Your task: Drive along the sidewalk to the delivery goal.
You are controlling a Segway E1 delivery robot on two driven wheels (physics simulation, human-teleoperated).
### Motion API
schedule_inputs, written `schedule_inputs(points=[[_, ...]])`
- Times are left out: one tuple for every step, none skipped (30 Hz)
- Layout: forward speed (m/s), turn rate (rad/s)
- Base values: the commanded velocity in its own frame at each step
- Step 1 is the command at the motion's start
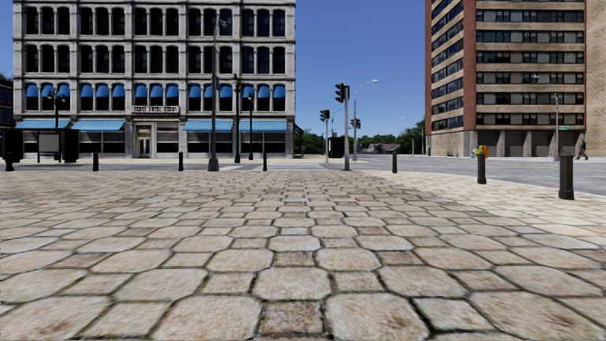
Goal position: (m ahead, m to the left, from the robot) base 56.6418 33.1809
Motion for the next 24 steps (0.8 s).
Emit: schedule_inputs(points=[[2.0,0.0],[2.0,0.0],[2.0,0.0],[2.0,0.0],[2.0,0.0],[2.0,0.0],[2.0,0.0],[2.0,0.0],[2.0,0.0],[2.0,0.0],[2.0,0.0],[2.0,0.0],[2.0,0.0],[2.0,0.0],[2.0,0.0],[2.0,0.0],[2.0,0.0],[2.0,0.0],[2.0,0.0],[2.0,0.0],[2.0,0.0],[2.0,0.0],[2.0,0.0],[2.0,0.0]])
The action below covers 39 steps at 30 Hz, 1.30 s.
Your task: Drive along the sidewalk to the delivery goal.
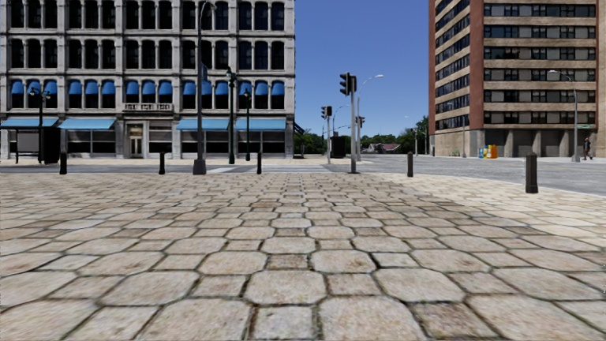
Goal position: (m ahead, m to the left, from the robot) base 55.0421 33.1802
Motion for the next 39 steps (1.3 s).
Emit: schedule_inputs(points=[[2.0,0.0],[2.0,0.0],[2.0,0.0],[2.0,0.0],[2.0,0.0],[2.0,0.0],[2.0,0.0],[2.0,0.0],[2.0,0.0],[2.0,0.0],[2.0,0.0],[2.0,0.0],[2.0,0.0],[2.0,0.0],[2.0,0.0],[2.0,0.0],[2.0,0.0],[2.0,0.0],[2.0,0.0],[2.0,0.0],[2.0,0.0],[2.0,0.0],[2.0,0.0],[2.0,0.0],[2.0,0.0],[2.0,0.0],[2.0,0.0],[2.0,0.0],[2.0,0.0],[2.0,0.0],[2.0,0.0],[2.0,0.0],[2.0,0.0],[2.0,0.0],[2.0,0.0],[2.0,0.0],[2.0,0.0],[2.0,0.0],[2.0,0.0]])
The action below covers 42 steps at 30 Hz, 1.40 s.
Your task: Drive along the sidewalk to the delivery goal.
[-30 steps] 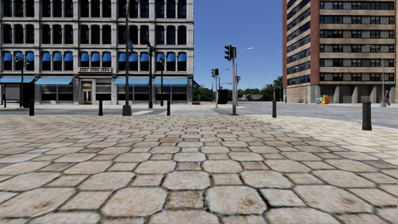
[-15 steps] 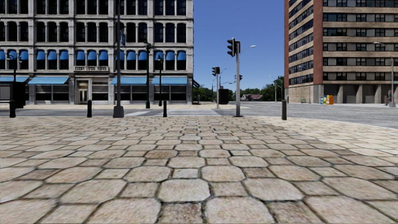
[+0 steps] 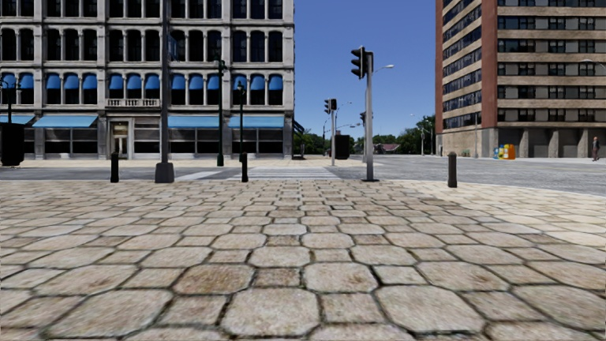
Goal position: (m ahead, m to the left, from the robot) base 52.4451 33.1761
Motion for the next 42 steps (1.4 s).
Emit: schedule_inputs(points=[[2.0,0.0],[2.0,0.0],[2.0,0.0],[2.0,0.0],[2.0,0.0],[2.0,0.0],[2.0,0.0],[2.0,0.0],[2.0,0.0],[2.0,0.0],[2.0,0.0],[2.0,0.0],[2.0,0.0],[2.0,0.0],[2.0,0.0],[2.0,0.0],[2.0,0.0],[2.0,0.0],[2.0,0.0],[2.0,0.0],[2.0,0.0],[2.0,0.0],[2.0,0.0],[2.0,0.0],[2.0,0.0],[2.0,0.0],[2.0,0.0],[2.0,0.0],[2.0,0.0],[2.0,0.0],[2.0,0.0],[2.0,0.0],[2.0,0.0],[2.0,0.0],[2.0,0.0],[2.0,0.0],[2.0,0.0],[2.0,0.0],[2.0,0.0],[2.0,0.0],[2.0,0.0],[2.0,0.0]])
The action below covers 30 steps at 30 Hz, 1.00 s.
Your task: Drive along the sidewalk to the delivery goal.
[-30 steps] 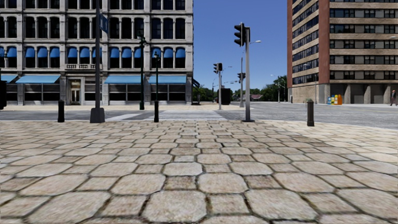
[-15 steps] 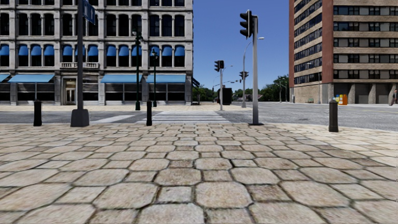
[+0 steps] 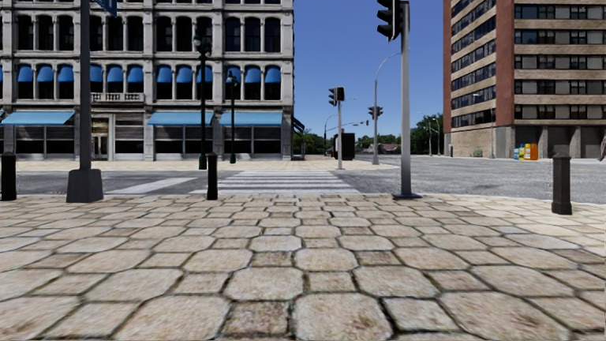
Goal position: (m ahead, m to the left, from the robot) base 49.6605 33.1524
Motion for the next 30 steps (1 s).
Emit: schedule_inputs(points=[[2.0,0.0],[2.0,0.0],[2.0,0.0],[2.0,0.0],[2.0,0.0],[2.0,0.0],[2.0,0.0],[2.0,0.0],[2.0,0.0],[2.0,0.0],[2.0,0.0],[2.0,0.0],[2.0,0.0],[2.0,0.0],[2.0,0.0],[2.0,0.0],[2.0,0.0],[2.0,0.0],[2.0,0.0],[2.0,0.0],[2.0,0.0],[2.0,0.0],[2.0,0.0],[2.0,0.0],[2.0,0.0],[2.0,0.0],[2.0,0.0],[2.0,0.0],[2.0,0.0],[2.0,0.0]])
